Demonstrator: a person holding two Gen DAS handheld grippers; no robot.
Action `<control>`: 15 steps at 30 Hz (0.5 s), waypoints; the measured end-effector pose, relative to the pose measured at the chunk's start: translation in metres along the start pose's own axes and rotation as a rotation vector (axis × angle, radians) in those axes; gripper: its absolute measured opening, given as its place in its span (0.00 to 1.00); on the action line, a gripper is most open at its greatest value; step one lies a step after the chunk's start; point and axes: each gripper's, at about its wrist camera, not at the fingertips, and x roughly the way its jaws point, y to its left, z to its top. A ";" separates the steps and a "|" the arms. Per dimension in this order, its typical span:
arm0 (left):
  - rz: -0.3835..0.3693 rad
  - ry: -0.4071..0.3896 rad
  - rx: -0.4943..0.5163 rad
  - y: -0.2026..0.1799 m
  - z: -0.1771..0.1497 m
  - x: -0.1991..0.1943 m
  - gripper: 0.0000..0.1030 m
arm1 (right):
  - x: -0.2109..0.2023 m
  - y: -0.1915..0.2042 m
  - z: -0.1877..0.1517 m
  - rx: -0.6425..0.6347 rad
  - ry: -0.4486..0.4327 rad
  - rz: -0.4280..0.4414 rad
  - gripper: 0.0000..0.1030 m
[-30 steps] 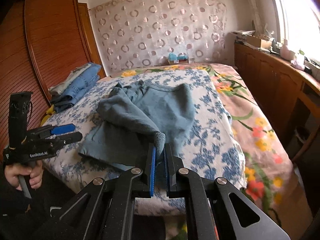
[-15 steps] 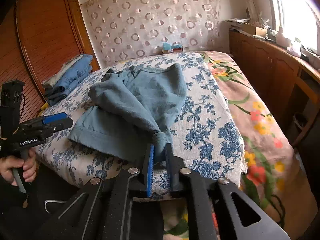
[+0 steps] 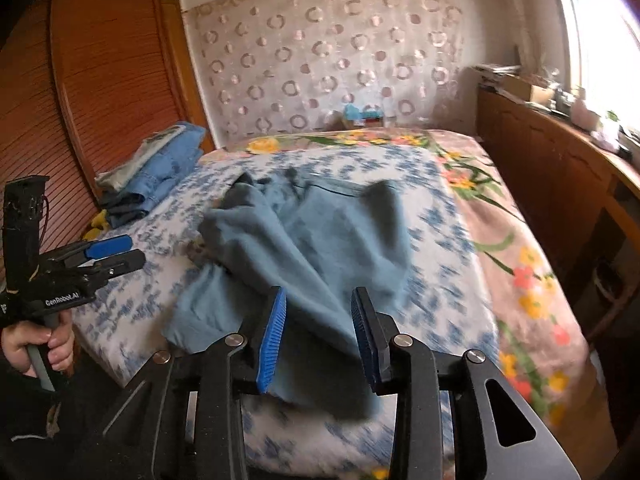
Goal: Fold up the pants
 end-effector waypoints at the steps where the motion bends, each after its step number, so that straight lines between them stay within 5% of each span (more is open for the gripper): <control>1: 0.002 -0.002 0.001 0.003 0.002 0.000 0.60 | 0.007 0.002 0.003 -0.008 0.003 0.013 0.35; 15: 0.000 -0.006 0.019 0.036 0.025 0.015 0.60 | 0.108 0.042 0.064 -0.135 0.107 0.115 0.42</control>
